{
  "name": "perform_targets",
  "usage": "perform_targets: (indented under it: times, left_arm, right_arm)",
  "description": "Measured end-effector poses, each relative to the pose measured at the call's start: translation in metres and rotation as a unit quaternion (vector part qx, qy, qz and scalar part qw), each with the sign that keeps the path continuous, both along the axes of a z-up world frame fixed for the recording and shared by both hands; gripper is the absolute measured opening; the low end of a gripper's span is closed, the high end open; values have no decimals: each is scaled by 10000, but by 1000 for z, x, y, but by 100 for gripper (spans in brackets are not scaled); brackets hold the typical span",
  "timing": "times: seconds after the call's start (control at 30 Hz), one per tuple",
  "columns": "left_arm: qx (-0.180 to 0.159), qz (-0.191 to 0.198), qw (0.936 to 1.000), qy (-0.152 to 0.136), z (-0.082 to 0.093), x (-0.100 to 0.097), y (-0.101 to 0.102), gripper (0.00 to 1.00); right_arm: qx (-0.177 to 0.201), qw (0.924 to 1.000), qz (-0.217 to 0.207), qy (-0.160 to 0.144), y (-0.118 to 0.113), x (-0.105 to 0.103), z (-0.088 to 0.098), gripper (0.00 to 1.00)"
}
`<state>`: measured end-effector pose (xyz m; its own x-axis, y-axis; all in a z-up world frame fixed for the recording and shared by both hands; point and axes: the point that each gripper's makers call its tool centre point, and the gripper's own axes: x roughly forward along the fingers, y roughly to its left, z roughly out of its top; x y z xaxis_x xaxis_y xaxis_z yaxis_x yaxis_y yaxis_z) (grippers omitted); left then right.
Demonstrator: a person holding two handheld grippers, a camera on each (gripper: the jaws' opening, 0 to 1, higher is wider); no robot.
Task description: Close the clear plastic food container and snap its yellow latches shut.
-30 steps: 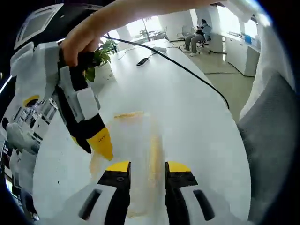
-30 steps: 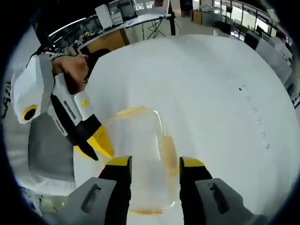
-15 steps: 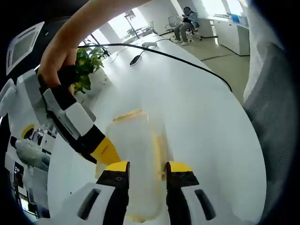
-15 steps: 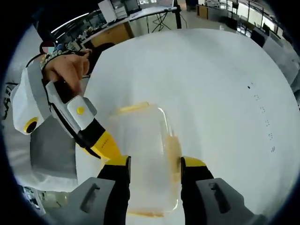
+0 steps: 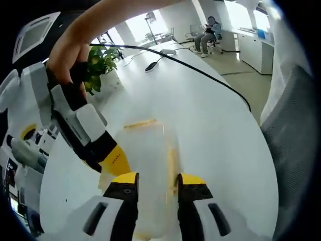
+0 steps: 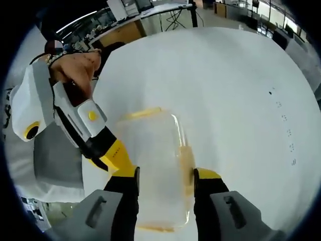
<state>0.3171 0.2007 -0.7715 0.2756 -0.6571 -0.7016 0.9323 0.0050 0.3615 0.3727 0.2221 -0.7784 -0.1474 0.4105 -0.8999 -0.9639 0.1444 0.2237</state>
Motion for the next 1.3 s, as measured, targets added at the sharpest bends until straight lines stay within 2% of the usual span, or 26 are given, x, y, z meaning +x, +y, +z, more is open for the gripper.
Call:
perform_targets:
  times: [0.57,0.87,1.3]
  left_arm:
    - [199,-231,9995,-79,-1,0,-2,22]
    - [382,-170,9991,-124,-3,-2,-4,21]
    - [417,-15,9988,-261,-4,-2,-4,19]
  right_arm:
    - [-9,9999,142,18,0,4,0,38]
    - [-186,9997,155,38,0,3,-1,37]
    - [-228,9996,149,47,-2,1,-1,36]
